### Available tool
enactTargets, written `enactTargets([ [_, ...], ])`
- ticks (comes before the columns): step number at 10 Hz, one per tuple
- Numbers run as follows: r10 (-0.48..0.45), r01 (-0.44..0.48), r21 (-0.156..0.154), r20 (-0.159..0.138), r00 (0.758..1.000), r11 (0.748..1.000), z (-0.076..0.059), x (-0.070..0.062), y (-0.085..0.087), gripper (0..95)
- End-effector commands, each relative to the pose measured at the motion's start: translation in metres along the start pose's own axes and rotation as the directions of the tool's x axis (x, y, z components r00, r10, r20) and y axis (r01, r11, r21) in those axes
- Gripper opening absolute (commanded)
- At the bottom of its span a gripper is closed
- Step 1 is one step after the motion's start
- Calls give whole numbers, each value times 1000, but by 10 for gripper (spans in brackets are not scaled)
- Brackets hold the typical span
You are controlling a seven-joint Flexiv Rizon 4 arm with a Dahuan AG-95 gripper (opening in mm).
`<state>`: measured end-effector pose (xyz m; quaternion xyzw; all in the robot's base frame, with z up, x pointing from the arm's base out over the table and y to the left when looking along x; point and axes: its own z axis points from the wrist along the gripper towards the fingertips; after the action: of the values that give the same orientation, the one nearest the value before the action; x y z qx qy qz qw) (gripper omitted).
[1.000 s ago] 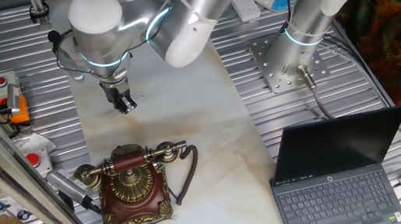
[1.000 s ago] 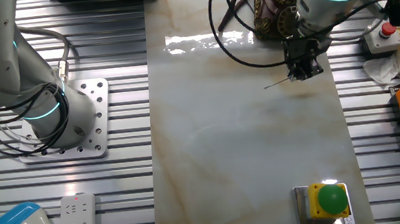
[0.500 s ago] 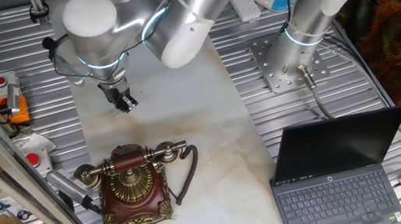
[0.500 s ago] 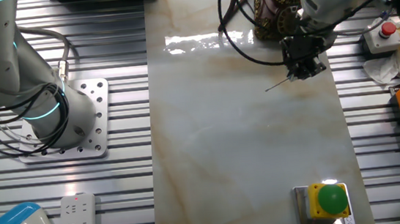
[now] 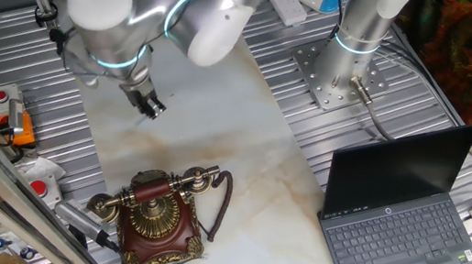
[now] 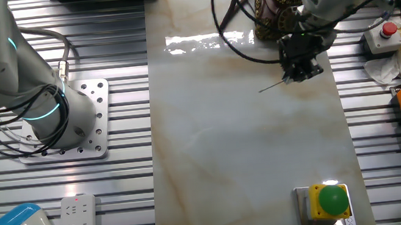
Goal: Dial a number on an old rotary phone
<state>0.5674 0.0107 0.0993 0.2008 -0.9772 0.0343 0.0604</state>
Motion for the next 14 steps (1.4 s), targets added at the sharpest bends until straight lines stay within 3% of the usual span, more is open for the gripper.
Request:
enactTargets([
  [1,-35,35,2,1,999,999,-5,11,-1,0],
  [10,-31,31,-13,16,999,999,2,-3,2,0],
  [14,0,0,-12,48,999,1000,2,-3,2,0],
])
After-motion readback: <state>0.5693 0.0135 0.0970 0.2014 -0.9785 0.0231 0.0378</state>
